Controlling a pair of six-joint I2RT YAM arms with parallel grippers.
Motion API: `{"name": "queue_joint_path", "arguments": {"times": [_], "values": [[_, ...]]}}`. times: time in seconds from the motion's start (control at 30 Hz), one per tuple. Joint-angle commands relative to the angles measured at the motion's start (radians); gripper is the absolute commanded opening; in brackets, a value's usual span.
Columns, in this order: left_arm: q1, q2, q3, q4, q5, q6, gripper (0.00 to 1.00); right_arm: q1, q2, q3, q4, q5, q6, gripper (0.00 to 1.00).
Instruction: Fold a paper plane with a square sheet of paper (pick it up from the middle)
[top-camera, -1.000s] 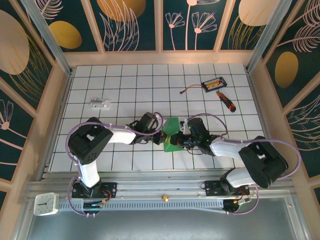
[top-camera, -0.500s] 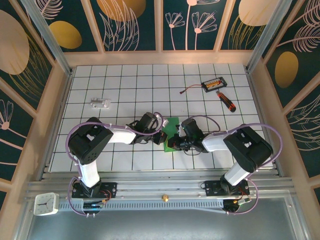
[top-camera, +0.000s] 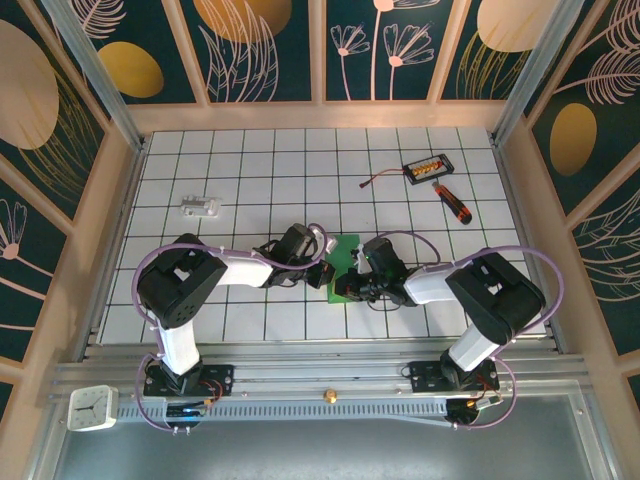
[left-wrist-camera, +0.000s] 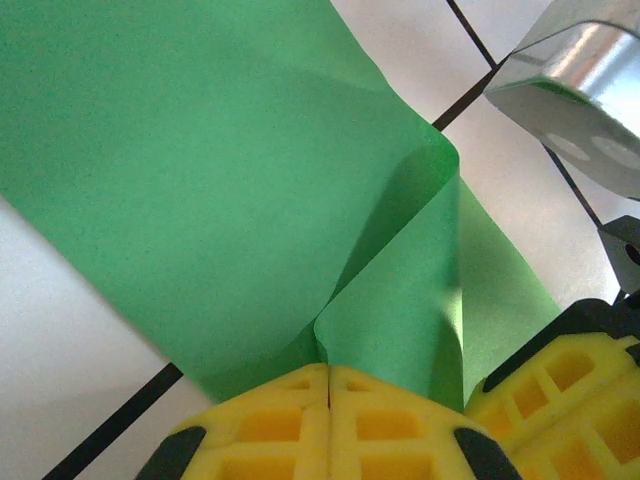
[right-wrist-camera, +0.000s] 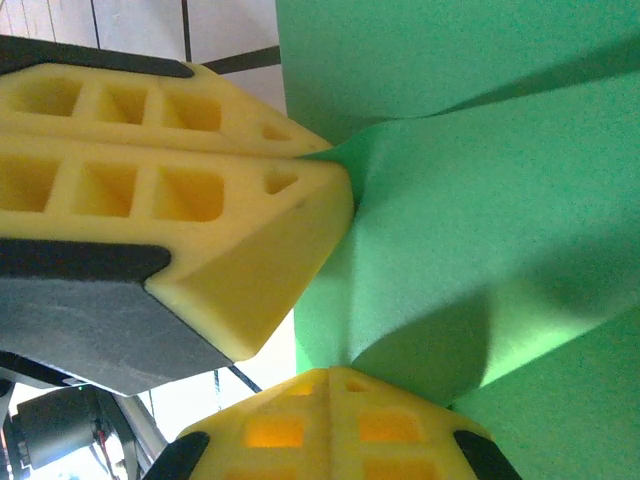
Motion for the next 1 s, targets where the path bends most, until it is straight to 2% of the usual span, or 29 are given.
{"name": "queue_joint_path", "arguments": {"times": [0.0,0.17,0.33,0.7,0.8,0.97], "values": [[0.008,0.046,0.000,-0.069,-0.068,0.006,0.00,-0.009,-0.045,0.004,-0.069,-0.012,-0.025,0.00],[0.008,0.047,-0.015,-0.075,-0.065,0.020,0.00,-0.068,-0.126,0.022,-0.037,-0.059,0.007,0.00],[0.009,0.052,-0.013,-0.074,-0.060,0.022,0.00,-0.120,-0.123,0.042,-0.058,-0.050,-0.010,0.00],[0.008,0.052,-0.011,-0.080,-0.058,0.022,0.00,-0.130,0.017,0.113,-0.065,-0.028,-0.054,0.00],[0.008,0.054,-0.010,-0.081,-0.055,0.023,0.00,-0.174,0.042,0.103,-0.063,-0.026,-0.068,0.00],[0.008,0.054,-0.007,-0.086,-0.055,0.029,0.00,-0.192,0.067,0.076,-0.060,-0.029,-0.090,0.00]]}}
